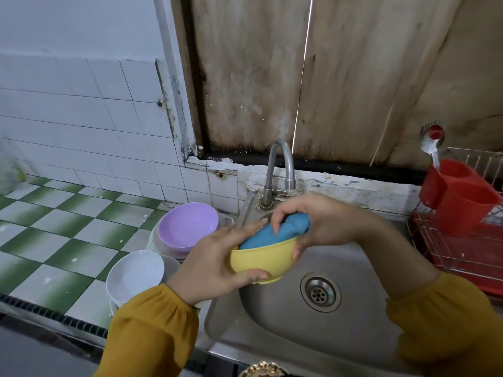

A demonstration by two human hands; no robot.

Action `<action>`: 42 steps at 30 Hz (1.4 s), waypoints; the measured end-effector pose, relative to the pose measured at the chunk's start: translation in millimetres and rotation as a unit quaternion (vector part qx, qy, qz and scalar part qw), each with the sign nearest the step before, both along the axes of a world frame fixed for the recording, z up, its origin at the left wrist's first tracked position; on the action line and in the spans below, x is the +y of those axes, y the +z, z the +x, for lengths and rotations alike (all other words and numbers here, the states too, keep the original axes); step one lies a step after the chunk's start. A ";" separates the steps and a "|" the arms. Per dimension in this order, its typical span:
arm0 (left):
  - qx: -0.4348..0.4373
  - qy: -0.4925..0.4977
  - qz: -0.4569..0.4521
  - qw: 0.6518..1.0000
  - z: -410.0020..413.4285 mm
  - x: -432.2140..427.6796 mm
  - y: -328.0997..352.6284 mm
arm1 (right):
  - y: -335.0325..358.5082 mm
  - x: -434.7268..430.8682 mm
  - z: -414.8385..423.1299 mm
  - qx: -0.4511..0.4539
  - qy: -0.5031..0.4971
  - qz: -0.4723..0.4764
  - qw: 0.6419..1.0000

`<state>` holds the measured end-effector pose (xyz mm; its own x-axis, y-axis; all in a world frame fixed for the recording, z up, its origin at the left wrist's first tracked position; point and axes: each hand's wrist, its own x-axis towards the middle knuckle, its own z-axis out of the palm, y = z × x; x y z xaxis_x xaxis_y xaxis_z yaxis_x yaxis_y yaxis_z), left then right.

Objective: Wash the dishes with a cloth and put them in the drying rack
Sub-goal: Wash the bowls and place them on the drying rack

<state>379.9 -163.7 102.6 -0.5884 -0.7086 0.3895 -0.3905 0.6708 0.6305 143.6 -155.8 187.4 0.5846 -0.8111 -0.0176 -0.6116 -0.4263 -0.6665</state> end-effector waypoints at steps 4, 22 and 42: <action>0.183 0.019 0.164 0.969 -19.4 8.3 9.1 | -4.3 4.4 -14.7 -0.167 -0.131 -0.069 0.975; 0.491 0.230 0.314 0.779 -86.7 22.2 30.1 | -52.9 36.0 44.3 -0.248 -0.259 -0.317 0.878; 0.467 0.252 0.272 0.803 -90.1 33.7 37.2 | -49.4 32.8 41.1 -0.357 -0.398 -0.277 0.799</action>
<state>289.8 -130.0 139.7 0.1945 -0.9798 0.0468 0.2873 0.1025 0.9523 184.7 -123.0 138.1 -0.4189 -0.6991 0.5795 -0.3846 -0.4415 -0.8106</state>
